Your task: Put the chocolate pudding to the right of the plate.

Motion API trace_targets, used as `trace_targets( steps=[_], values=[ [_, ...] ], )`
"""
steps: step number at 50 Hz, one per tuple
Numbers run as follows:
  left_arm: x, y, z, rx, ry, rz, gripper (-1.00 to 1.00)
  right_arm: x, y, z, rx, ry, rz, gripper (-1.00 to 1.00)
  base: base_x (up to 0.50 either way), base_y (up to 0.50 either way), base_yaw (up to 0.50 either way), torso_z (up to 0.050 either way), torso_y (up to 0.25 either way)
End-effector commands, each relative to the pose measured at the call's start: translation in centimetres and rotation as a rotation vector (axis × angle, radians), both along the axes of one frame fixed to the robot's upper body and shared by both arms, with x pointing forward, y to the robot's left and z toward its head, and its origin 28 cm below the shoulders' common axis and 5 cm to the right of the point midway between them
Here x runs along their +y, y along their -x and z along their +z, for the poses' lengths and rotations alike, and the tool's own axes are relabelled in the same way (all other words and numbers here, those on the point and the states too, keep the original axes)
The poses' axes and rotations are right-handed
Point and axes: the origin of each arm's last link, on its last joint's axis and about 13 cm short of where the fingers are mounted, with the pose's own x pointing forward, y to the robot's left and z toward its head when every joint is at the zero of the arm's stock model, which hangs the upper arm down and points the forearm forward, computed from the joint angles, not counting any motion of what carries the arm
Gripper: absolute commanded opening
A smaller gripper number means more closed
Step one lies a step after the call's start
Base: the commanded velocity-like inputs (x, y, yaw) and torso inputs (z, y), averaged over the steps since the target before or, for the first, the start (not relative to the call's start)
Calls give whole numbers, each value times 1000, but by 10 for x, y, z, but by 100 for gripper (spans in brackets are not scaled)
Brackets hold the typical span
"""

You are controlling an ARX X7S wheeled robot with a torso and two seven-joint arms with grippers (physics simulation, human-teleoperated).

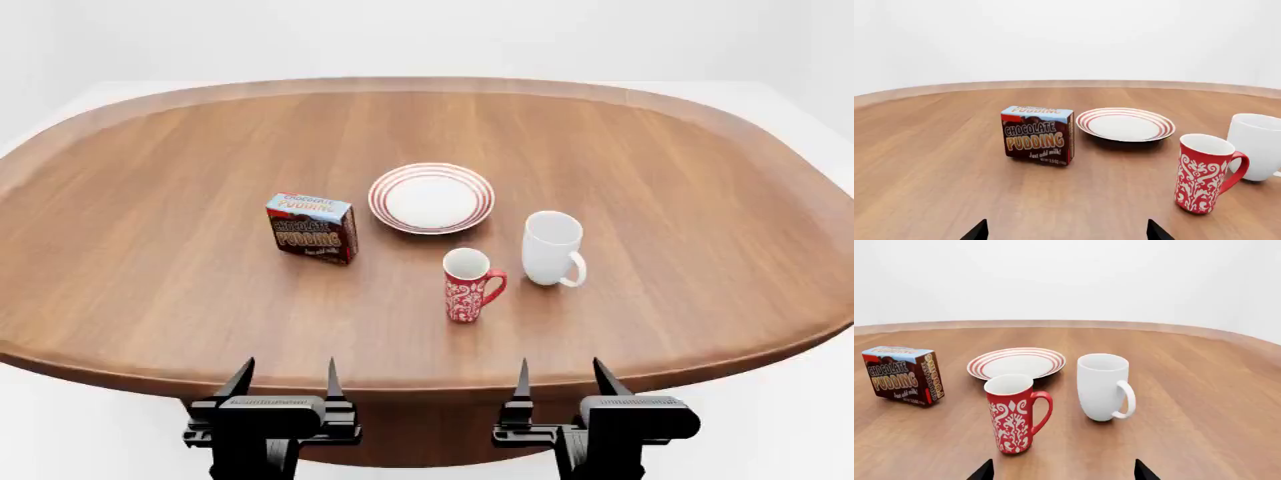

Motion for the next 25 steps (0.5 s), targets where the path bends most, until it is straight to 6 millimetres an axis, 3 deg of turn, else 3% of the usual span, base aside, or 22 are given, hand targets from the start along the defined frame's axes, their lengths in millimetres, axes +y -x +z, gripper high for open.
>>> trace_targets(
  steps=[1, 14, 25],
  values=[
    [1, -2, -2, 0, -4, 4, 100, 1, 0, 3, -10, 10, -6, 100, 0, 0, 0, 0, 0],
    [5, -1, -6, 9, -19, 26, 100, 0, -1, 1, -10, 22, -50, 100, 0, 0, 0, 0, 0],
    [7, -1, -8, 10, -20, 36, 100, 1, -2, 2, -27, 50, -41, 100, 6, 371, 0, 0, 0]
  ],
)
